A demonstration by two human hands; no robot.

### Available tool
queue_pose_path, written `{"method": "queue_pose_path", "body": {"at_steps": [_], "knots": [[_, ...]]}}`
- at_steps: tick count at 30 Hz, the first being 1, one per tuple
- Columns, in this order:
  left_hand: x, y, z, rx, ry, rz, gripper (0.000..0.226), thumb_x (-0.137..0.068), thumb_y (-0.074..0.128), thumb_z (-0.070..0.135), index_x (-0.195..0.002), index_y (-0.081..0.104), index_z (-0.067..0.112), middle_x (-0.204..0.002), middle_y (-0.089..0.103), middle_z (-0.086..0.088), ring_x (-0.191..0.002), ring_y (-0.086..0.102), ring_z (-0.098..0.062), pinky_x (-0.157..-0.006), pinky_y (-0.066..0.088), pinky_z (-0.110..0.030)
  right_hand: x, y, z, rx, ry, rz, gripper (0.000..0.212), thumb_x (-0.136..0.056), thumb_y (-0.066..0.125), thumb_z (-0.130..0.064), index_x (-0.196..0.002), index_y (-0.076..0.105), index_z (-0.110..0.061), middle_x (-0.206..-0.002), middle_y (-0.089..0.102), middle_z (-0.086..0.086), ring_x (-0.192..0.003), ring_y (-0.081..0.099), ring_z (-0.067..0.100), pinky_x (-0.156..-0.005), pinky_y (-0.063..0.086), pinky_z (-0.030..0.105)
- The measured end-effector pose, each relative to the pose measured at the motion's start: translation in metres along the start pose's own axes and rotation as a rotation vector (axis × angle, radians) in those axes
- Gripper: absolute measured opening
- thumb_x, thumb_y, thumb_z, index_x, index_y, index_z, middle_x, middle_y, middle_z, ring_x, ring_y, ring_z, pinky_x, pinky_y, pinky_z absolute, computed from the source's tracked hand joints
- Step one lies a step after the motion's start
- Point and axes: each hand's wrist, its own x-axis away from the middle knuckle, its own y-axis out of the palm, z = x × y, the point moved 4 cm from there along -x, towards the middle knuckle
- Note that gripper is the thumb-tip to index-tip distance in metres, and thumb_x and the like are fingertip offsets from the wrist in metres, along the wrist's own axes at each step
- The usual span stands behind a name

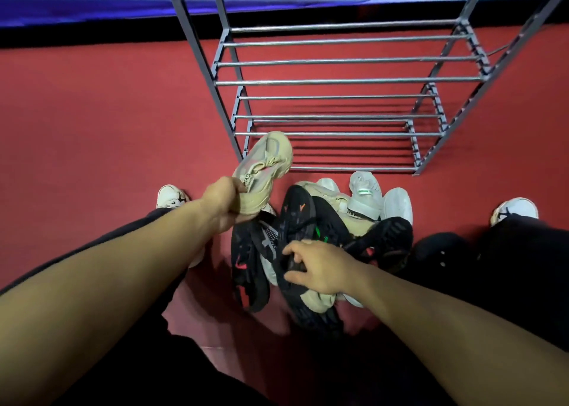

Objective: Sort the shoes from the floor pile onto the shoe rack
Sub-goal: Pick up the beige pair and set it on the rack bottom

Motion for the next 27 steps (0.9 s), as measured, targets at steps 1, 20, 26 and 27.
{"method": "queue_pose_path", "body": {"at_steps": [1, 20, 26, 27], "knots": [[0.015, 0.004, 0.005, 0.037, -0.041, -0.100, 0.030, -0.075, 0.040, 0.003, -0.099, 0.058, 0.007, -0.075, 0.069, -0.012, -0.057, 0.070, -0.025, -0.054, 0.059, -0.038, 0.000, -0.001, 0.000, -0.046, 0.026, 0.002, 0.052, -0.090, 0.056, -0.051, -0.135, 0.048, -0.027, -0.123, 0.059, -0.003, -0.113, 0.057, 0.017, -0.094, 0.046, 0.033], [0.045, 0.072, -0.023, 0.085, -0.107, -0.284, 0.043, -0.081, 0.039, 0.005, -0.118, 0.061, 0.001, -0.106, 0.070, -0.017, -0.088, 0.069, -0.027, -0.077, 0.060, -0.038, -0.035, -0.037, 0.118, -0.315, 0.462, 0.273, 0.038, -0.092, 0.049, -0.006, -0.127, 0.060, -0.010, -0.123, 0.065, 0.009, -0.110, 0.062, 0.026, -0.096, 0.048, 0.030], [0.042, 0.080, -0.019, 0.137, -0.113, -0.350, 0.047, -0.074, 0.042, 0.006, -0.118, 0.061, 0.000, -0.099, 0.073, -0.016, -0.083, 0.072, -0.028, -0.072, 0.062, -0.038, -0.052, -0.022, 0.138, 0.025, 0.488, 0.104, 0.065, -0.088, 0.047, -0.008, -0.148, 0.034, -0.030, -0.144, 0.048, 0.004, -0.125, 0.051, 0.032, -0.101, 0.045, 0.046], [0.041, 0.080, -0.018, 0.140, -0.113, -0.353, 0.048, -0.074, 0.042, 0.006, -0.118, 0.061, 0.000, -0.100, 0.073, -0.016, -0.083, 0.072, -0.028, -0.071, 0.062, -0.037, -0.055, -0.022, 0.139, 0.061, 0.527, 0.082, 0.066, -0.091, 0.043, -0.010, -0.150, 0.028, -0.033, -0.148, 0.043, 0.004, -0.128, 0.047, 0.032, -0.102, 0.043, 0.046]]}}
